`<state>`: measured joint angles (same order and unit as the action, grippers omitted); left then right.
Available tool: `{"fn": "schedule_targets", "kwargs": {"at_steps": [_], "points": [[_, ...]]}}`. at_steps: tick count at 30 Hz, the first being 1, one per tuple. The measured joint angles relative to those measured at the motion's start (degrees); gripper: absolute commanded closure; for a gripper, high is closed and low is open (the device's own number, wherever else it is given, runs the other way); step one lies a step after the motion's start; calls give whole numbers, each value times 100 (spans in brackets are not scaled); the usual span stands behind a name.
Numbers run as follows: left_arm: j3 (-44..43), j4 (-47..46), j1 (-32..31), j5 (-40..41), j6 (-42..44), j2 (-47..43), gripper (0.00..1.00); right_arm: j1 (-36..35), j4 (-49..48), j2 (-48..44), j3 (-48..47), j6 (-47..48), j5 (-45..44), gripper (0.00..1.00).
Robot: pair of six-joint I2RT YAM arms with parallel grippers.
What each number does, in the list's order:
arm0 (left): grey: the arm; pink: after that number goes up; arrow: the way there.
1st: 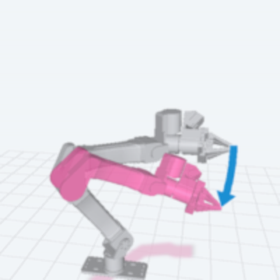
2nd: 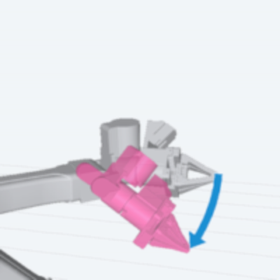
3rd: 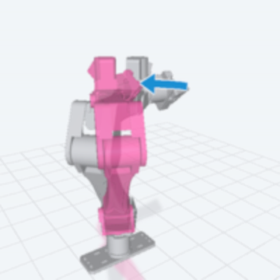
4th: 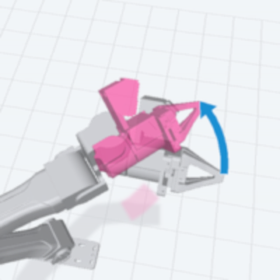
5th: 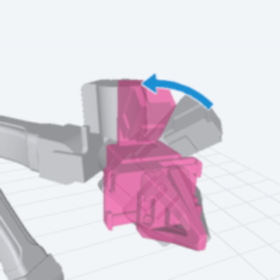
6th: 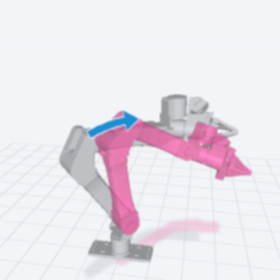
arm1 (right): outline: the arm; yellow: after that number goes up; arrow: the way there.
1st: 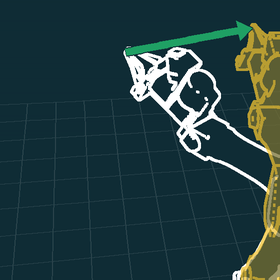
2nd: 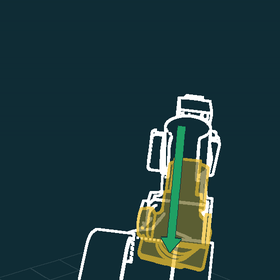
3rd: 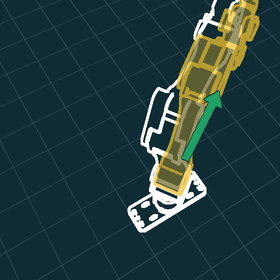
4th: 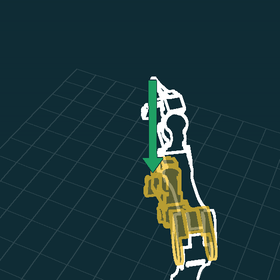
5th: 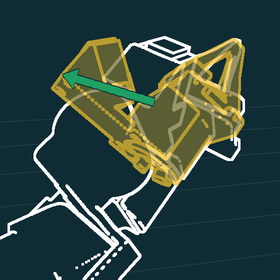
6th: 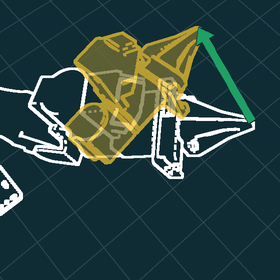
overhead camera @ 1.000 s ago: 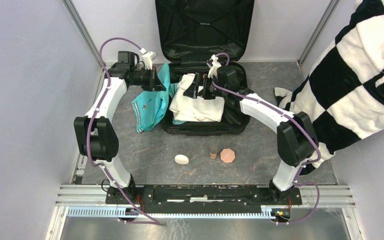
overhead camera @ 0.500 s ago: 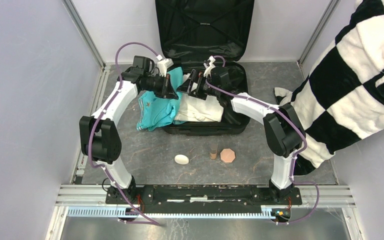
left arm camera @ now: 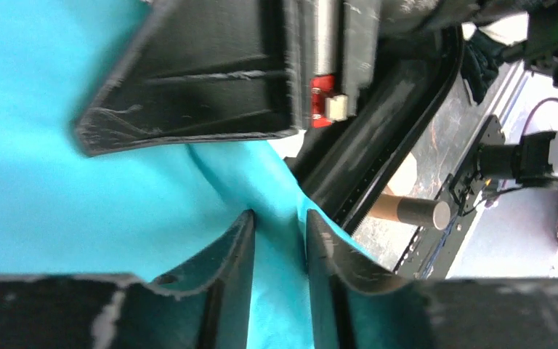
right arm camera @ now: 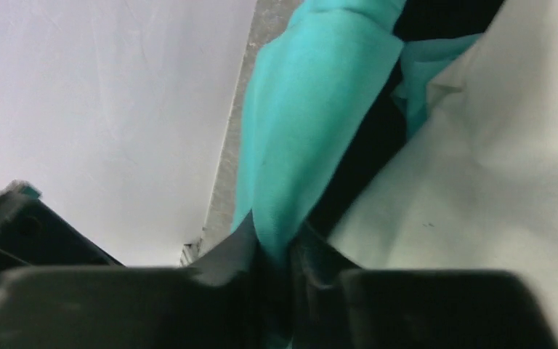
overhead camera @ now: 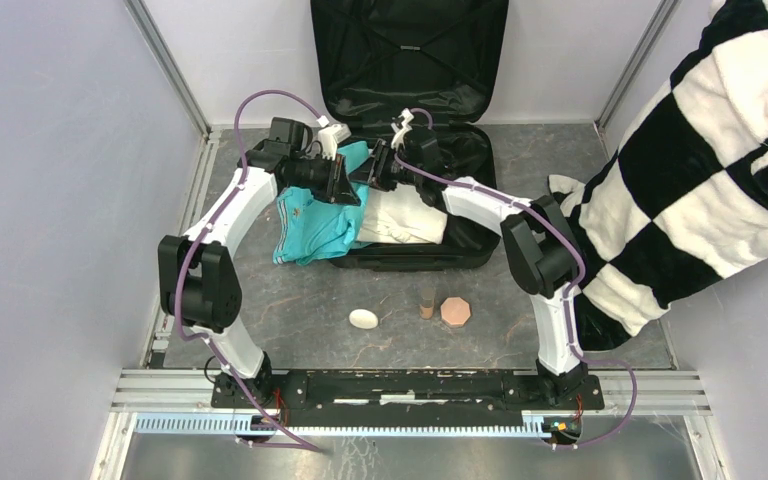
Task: Pack the luggage
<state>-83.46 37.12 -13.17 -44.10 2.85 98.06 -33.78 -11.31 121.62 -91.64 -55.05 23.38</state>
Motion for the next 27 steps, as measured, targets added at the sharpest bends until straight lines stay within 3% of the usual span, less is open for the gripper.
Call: {"fn": "schedule_targets", "kwargs": {"at_steps": [2,4,7,13,16,21,27], "points": [[0,7,-7,-46,-2,-63,30,2,247,122,-334,142,17,93],[-11,22,-9,-103,-11,-162,24,2,520,149,-584,334,22,100],[-61,55,70,-111,-26,-352,16,52,721,94,-723,623,55,100],[-334,66,501,151,55,-581,15,656,1086,-372,-223,1064,142,100],[-348,94,540,356,160,-603,20,1097,1322,-546,-136,1351,140,100],[-326,127,293,798,306,-507,22,1600,1698,-651,-133,1825,24,100],[-251,2,-232,1410,496,-105,22,1644,1873,-761,208,2129,-186,100]]}}
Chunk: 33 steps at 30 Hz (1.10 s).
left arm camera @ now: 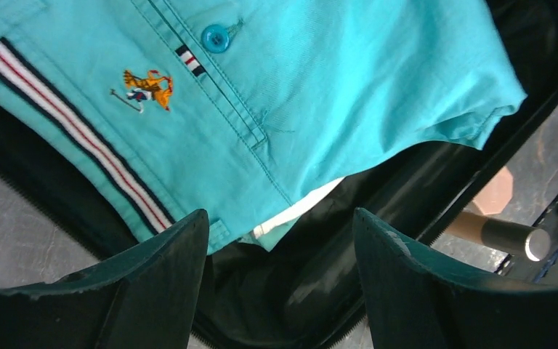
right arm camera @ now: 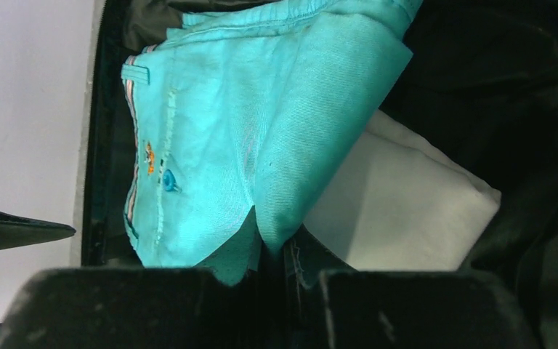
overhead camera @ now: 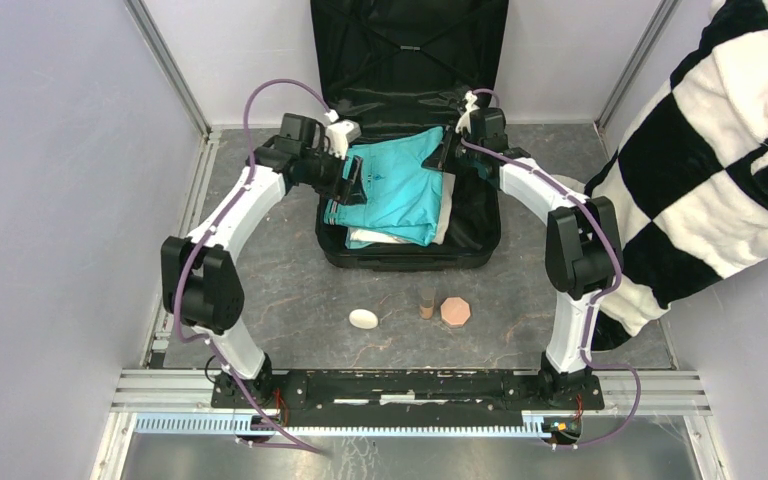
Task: Pack the luggage
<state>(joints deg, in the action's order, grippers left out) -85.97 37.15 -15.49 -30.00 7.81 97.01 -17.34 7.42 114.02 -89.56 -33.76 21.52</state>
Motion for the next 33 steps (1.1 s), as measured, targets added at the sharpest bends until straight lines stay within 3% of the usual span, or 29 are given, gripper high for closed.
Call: {"fn": "schedule_targets", "kwargs": {"at_steps": [8,9,12,14,17,20,26,29,33], "points": [[-319,-61,-411,420,92,656,23,87,87,-94,175,240,-57,97],[-363,-81,-466,457,92,717,23,105,114,-94,175,282,-57,91],[-481,-114,-592,564,94,852,23,157,225,-83,157,431,-13,55],[-540,-133,-691,599,96,914,23,186,350,-52,107,529,24,36],[-660,-142,-807,610,96,992,23,258,592,22,-4,713,-55,26],[-844,-208,-883,623,98,1143,24,291,817,24,-68,824,-297,25],[-890,-286,-911,765,153,1403,23,286,654,-938,811,763,-1067,39],[-841,-319,-907,848,168,1419,20,146,514,-1582,1198,688,-988,49],[-778,-396,-907,927,179,1419,17,-280,-44,-1729,1447,640,-492,58]]}}
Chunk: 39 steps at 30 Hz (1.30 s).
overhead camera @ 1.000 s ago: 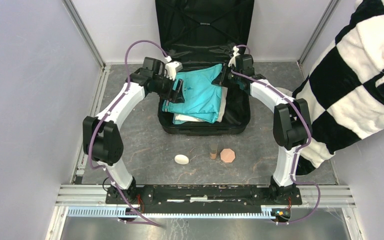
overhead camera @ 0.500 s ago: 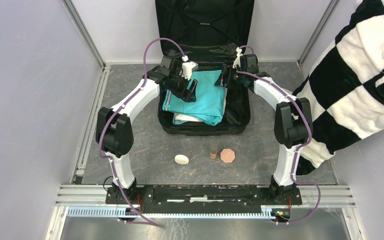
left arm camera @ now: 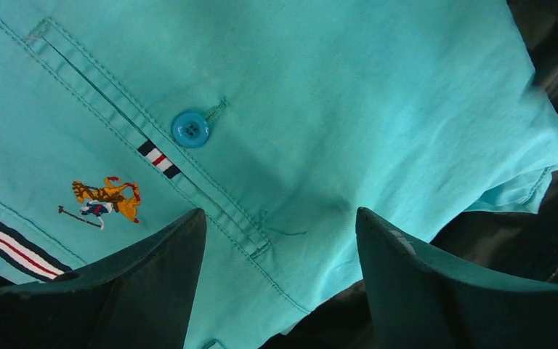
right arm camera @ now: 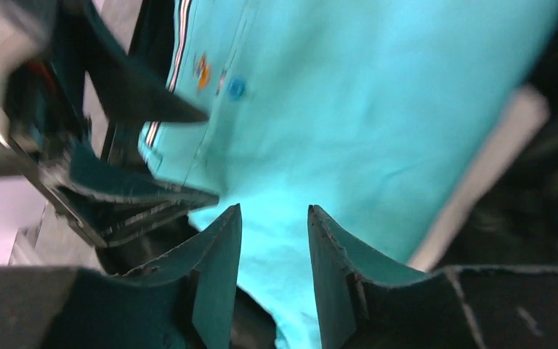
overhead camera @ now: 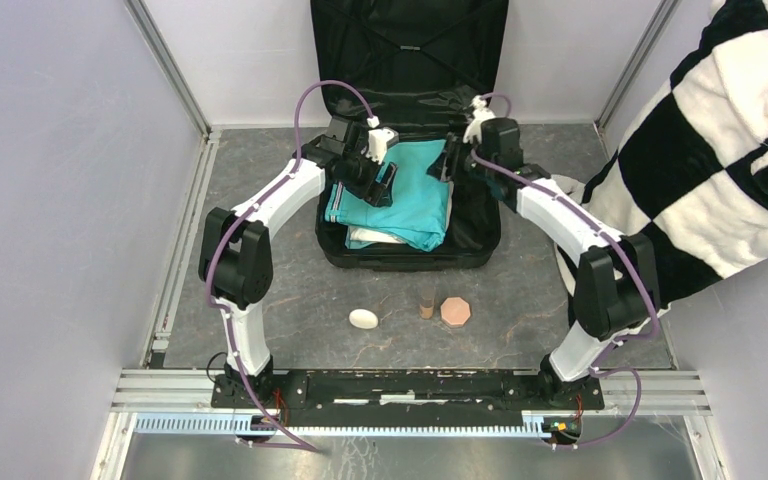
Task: Pack the luggage
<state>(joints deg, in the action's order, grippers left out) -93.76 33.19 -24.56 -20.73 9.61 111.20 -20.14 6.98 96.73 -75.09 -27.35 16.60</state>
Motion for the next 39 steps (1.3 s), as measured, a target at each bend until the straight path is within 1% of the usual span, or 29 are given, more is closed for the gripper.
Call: {"fn": "schedule_targets", "kwargs": {"at_steps": [3,5,6,7,8,12,14,17,19,23,27,29,32,33,35,39], "points": [[24,-37,0,98,11,0,13,-188,-372,271,494,-48,476,60],[48,-44,0,144,15,-2,12,-98,-566,632,822,-136,719,60],[68,-57,0,170,17,-2,12,-26,-643,811,942,-175,796,58],[114,-72,0,229,28,-11,12,66,-833,992,1025,-299,1062,55],[146,-79,0,269,39,-17,12,120,-955,1029,1016,-343,1235,51],[289,-103,11,369,101,-46,13,109,-979,938,1008,-304,1298,40],[321,-122,22,413,109,-48,14,96,-855,881,933,-275,1307,38],[321,-138,22,437,109,-48,14,116,-498,866,590,-258,1270,38],[321,-142,35,446,109,-48,14,157,-186,977,52,-243,1220,39],[321,-140,55,481,109,-68,14,326,-70,1696,-1624,-299,1180,41],[326,-122,81,566,118,-140,13,459,-59,2551,-2710,-417,1185,43],[372,-127,101,575,120,-197,13,514,-59,2931,-2830,-507,1185,43],[494,-168,125,586,120,-260,13,557,-120,3359,-2741,-704,1211,43],[542,-214,136,586,120,-262,13,573,-313,3429,-2715,-780,1298,41],[680,-339,146,581,118,-262,13,579,-387,3416,-2708,-872,1340,40],[798,-463,162,575,116,-260,14,555,-391,3403,-2743,-933,1412,30]]}}
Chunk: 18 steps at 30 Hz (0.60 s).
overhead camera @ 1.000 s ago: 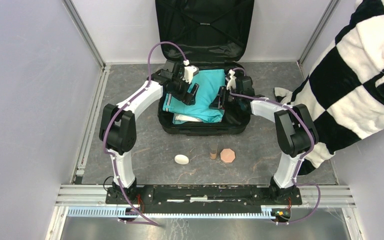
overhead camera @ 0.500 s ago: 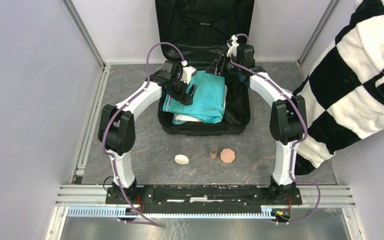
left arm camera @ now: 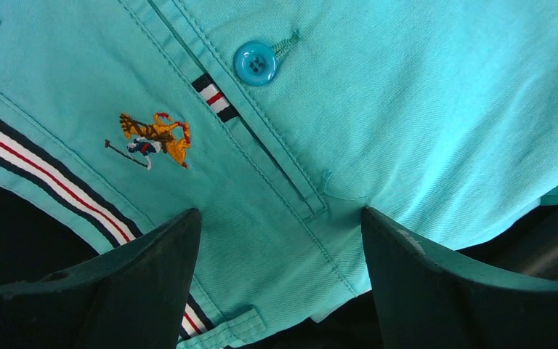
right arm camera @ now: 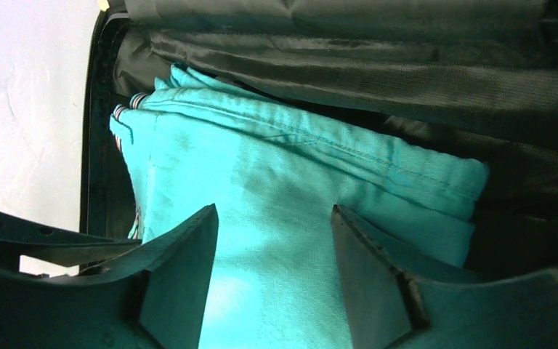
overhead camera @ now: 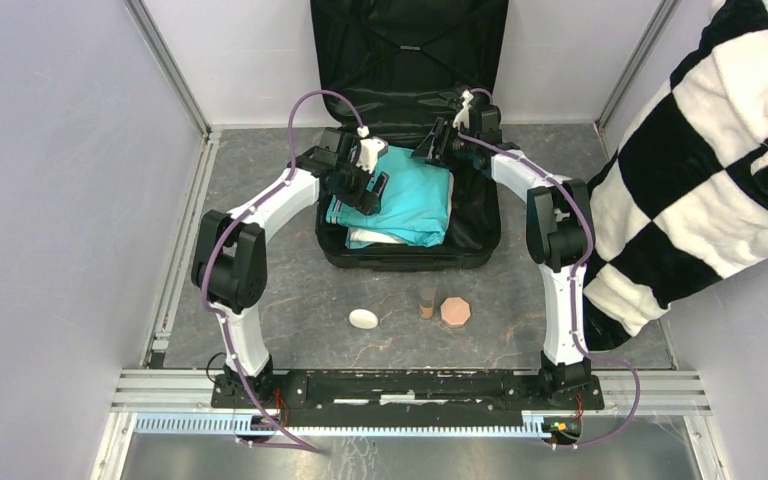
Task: Pack the luggage
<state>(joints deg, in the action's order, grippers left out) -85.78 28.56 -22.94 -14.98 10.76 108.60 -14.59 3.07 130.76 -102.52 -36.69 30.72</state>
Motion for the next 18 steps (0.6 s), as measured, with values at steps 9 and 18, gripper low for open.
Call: {"fn": "schedule_targets", "kwargs": {"at_steps": [9,18], "points": [[-243,476,48,492,-22,-286,0,-531,1012,-1187,109,662,-833,2],[0,562,238,1703,-28,-2983,0,-2214,1003,-5543,3418,1722,-2616,2]]}}
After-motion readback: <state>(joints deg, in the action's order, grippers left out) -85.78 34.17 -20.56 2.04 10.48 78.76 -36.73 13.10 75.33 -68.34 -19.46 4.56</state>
